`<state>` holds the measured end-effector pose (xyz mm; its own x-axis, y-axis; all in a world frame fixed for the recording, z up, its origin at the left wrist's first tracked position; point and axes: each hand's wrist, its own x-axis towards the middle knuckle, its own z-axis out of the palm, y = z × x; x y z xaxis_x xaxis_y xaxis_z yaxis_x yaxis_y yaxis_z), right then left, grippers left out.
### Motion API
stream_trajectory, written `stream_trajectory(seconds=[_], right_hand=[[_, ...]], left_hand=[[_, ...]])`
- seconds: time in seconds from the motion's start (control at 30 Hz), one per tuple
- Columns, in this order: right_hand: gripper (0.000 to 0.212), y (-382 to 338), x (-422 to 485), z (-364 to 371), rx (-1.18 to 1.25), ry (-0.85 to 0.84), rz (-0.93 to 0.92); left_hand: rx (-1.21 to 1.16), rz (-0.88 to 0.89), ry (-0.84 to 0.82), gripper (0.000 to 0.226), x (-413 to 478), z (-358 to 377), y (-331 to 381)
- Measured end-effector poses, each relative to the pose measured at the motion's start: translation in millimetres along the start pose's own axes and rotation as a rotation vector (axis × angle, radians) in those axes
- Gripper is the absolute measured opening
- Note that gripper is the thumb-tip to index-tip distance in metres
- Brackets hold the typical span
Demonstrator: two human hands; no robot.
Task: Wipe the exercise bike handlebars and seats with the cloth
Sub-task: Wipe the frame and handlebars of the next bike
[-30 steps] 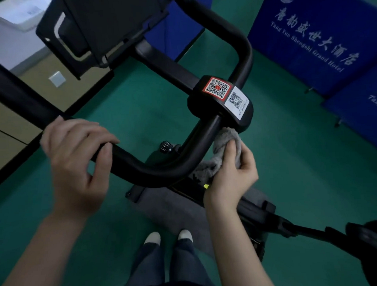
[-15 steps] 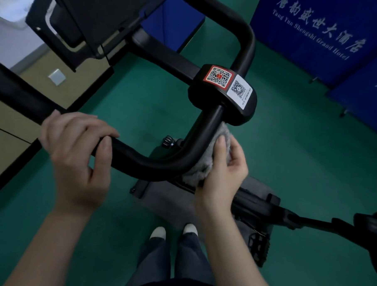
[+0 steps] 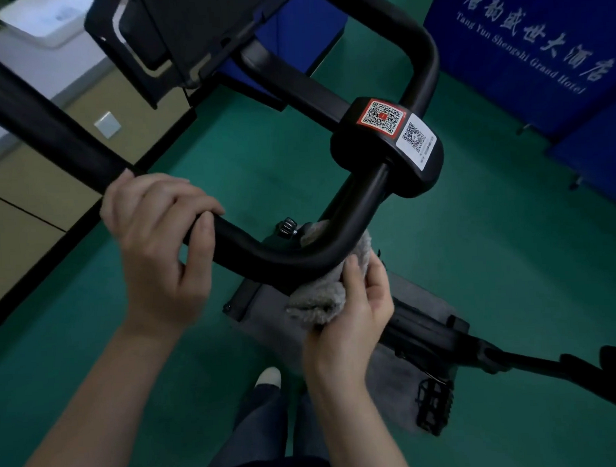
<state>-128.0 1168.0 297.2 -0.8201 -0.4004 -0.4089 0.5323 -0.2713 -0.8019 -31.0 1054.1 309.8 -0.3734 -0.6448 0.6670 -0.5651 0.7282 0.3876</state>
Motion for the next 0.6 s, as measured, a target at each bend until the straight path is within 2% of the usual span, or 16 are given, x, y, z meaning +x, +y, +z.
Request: stream_trajectory(seconds=[0.27,0.4,0.6], right_hand=[[0.017,19,-27,6,-0.061,0.036,-0.04],[0.023,31,-42,13,-0.084,-0.001,-0.042],[0.018,37,-52,21,-0.085,-0.106,-0.054]], left_hand=[[-0.003,0.037,0.001,0.034,-3,2,-6],[-0.002,0.053,-0.001,0.033,-2,0,-6],[-0.018,0.098,-0.025,0.031,0,-5,-10]])
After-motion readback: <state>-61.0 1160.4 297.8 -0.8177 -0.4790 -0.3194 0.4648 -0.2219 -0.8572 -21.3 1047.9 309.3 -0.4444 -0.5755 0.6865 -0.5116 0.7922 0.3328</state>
